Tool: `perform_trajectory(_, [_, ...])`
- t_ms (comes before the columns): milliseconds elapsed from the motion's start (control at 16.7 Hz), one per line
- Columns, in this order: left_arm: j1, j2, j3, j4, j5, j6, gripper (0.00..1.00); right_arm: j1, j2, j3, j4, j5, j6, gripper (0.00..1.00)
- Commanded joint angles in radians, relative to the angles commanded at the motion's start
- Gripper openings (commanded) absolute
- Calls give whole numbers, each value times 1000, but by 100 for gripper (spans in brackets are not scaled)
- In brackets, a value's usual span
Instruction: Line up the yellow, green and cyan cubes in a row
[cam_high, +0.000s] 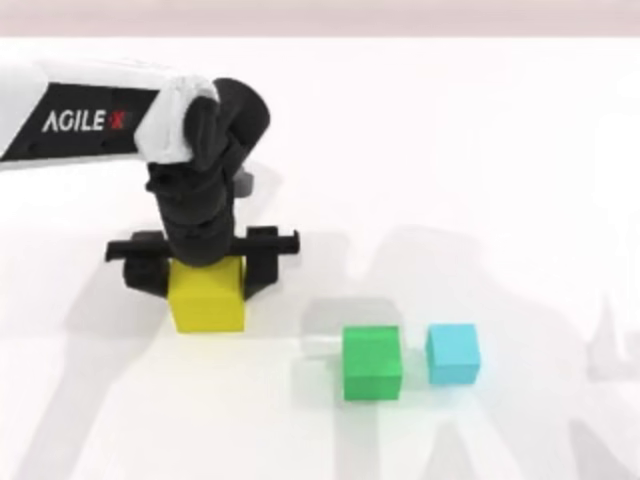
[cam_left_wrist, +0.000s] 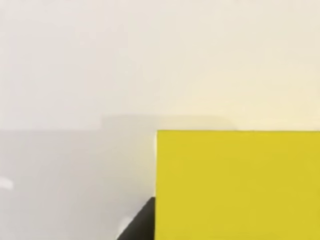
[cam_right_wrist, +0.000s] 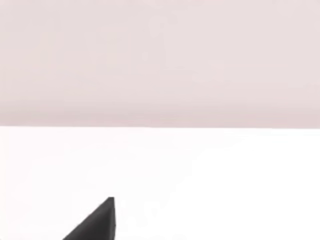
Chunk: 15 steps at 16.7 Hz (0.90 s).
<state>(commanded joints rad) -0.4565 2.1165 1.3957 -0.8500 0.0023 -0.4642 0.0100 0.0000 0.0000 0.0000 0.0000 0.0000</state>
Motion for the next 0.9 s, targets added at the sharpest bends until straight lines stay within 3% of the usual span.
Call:
perform_trajectory(540, [2,-14,16,-22,-3,2,0,0,0,0,0,0,0,100])
perform_trajectory(900, [17,-85,139,-227,-4,-1,0,0,0,0,0,0,0,100])
